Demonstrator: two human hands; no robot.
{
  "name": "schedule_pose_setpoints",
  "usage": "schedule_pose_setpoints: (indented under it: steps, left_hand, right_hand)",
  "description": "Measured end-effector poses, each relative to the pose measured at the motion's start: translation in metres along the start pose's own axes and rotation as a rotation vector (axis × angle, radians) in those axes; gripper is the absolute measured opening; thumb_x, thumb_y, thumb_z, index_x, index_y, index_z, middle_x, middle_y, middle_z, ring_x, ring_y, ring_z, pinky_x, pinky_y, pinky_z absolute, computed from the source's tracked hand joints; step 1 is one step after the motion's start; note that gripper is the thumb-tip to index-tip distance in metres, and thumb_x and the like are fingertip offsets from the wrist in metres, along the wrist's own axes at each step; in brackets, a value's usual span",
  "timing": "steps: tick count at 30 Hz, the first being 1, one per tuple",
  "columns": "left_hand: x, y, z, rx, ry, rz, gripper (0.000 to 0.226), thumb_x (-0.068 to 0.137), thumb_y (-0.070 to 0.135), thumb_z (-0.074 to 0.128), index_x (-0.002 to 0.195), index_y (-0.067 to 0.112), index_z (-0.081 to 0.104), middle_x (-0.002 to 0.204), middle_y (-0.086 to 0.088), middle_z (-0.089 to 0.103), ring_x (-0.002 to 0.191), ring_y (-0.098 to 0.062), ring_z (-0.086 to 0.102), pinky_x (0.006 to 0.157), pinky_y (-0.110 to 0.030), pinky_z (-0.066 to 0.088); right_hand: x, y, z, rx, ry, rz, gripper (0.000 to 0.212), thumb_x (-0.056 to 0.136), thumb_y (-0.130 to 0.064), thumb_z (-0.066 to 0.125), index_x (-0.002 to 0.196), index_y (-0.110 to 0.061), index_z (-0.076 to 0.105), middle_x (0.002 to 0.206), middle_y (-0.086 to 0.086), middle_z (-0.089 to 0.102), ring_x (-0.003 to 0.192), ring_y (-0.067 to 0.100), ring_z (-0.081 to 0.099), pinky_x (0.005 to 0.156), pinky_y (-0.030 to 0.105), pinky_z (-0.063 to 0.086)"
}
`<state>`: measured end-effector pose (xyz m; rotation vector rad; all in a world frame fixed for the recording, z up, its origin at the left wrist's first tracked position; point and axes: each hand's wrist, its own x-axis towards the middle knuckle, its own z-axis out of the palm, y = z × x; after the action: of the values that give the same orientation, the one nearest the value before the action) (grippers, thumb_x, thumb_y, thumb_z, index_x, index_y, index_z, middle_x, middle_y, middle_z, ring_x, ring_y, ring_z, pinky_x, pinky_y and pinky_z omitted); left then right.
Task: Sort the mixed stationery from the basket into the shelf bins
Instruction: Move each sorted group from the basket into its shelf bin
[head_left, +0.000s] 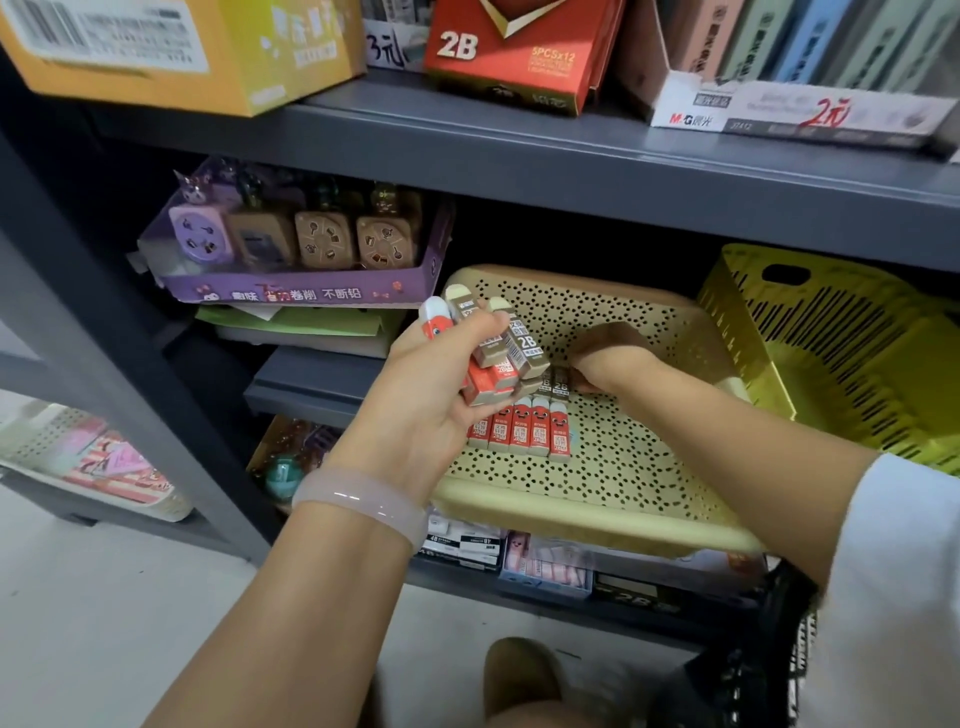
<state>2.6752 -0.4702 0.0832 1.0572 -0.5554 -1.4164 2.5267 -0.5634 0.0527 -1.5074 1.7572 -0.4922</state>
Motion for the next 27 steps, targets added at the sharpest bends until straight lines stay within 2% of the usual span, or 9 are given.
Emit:
schedule_pose_setpoints:
  steps: [2,4,7,9,12,15,18,22,27]
  left_hand:
    - [0.000,0.000,0.000,-0.003,0.000,0.003,0.012,0.079,0.006,0.068,0.076,0.016,0.060,0.060,-0.004,0.070,0.057,-0.021,0.069,0.062,-0.044,0.058]
    - [0.000,-0.001,0.002,0.002,0.000,0.006,0.011,0.080,0.007,0.067,0.077,0.014,0.061,0.061,-0.005,0.071,0.058,-0.022,0.070,0.061,-0.043,0.059]
    - [-0.001,-0.005,0.004,0.010,-0.010,0.006,0.009,0.081,0.007,0.066,0.077,0.013,0.062,0.061,-0.006,0.070,0.057,-0.021,0.070,0.052,-0.038,0.058]
    - [-0.001,-0.007,0.005,0.010,0.002,0.008,0.015,0.082,0.007,0.066,0.069,0.015,0.065,0.059,-0.005,0.070,0.054,-0.019,0.069,0.048,-0.034,0.057]
    - [-0.001,-0.007,0.005,0.006,0.019,0.005,0.019,0.081,0.007,0.067,0.064,0.016,0.066,0.059,-0.005,0.070,0.054,-0.020,0.069,0.050,-0.036,0.057]
    - [0.000,-0.006,0.004,-0.004,0.057,0.012,0.012,0.080,0.010,0.069,0.077,0.015,0.059,0.071,-0.009,0.070,0.068,-0.027,0.070,0.060,-0.041,0.059]
    - [0.000,-0.005,0.003,-0.029,0.073,0.007,0.012,0.080,0.010,0.069,0.080,0.016,0.058,0.084,-0.012,0.068,0.084,-0.031,0.070,0.071,-0.047,0.057]
    - [0.001,-0.004,0.002,-0.050,0.041,0.009,0.011,0.081,0.010,0.068,0.081,0.015,0.058,0.086,-0.012,0.067,0.088,-0.031,0.069,0.075,-0.047,0.056]
    - [0.003,-0.005,0.004,-0.053,0.040,0.012,0.011,0.080,0.009,0.068,0.082,0.014,0.059,0.081,-0.011,0.068,0.085,-0.031,0.069,0.074,-0.047,0.057]
  right_hand:
    - [-0.006,-0.006,-0.005,0.105,0.007,-0.101,0.026,0.092,-0.010,0.051,0.114,-0.001,0.061,0.087,0.010,0.063,0.069,0.016,0.057,0.075,0.027,0.055]
    - [-0.025,-0.016,-0.011,0.366,-0.189,-0.209,0.023,0.091,-0.020,0.055,0.109,-0.009,0.064,0.077,0.000,0.065,0.062,0.007,0.058,0.062,0.017,0.054]
    - [-0.043,-0.023,-0.018,0.455,-0.544,-0.307,0.030,0.080,-0.036,0.062,0.105,-0.019,0.066,0.097,0.001,0.071,0.087,0.011,0.065,0.079,0.023,0.054]
    - [-0.048,-0.025,-0.017,0.443,-0.608,-0.338,0.020,0.082,-0.026,0.063,0.101,-0.023,0.066,0.097,-0.002,0.072,0.092,0.011,0.066,0.082,0.023,0.054]
    - [-0.046,-0.023,-0.016,0.502,-0.541,-0.320,0.012,0.085,-0.015,0.061,0.096,-0.019,0.064,0.090,0.001,0.069,0.081,0.011,0.066,0.073,0.020,0.055]
    - [-0.034,-0.016,-0.020,0.502,-0.182,-0.211,0.013,0.081,-0.017,0.068,0.093,-0.014,0.064,0.083,0.001,0.067,0.069,0.009,0.063,0.055,0.015,0.051]
    - [-0.009,-0.007,-0.024,-0.057,0.063,-0.079,0.026,0.084,-0.029,0.065,0.098,-0.007,0.067,0.084,0.007,0.069,0.073,0.017,0.065,0.078,0.026,0.055]
    - [0.013,0.002,-0.013,-0.580,0.106,-0.031,0.032,0.088,-0.032,0.058,0.102,-0.005,0.066,0.092,0.008,0.069,0.085,0.022,0.066,0.078,0.025,0.051]
    - [0.021,0.007,-0.002,-0.303,0.026,0.058,0.032,0.094,-0.023,0.049,0.108,0.004,0.058,0.095,0.016,0.070,0.078,0.027,0.069,0.079,0.037,0.057]
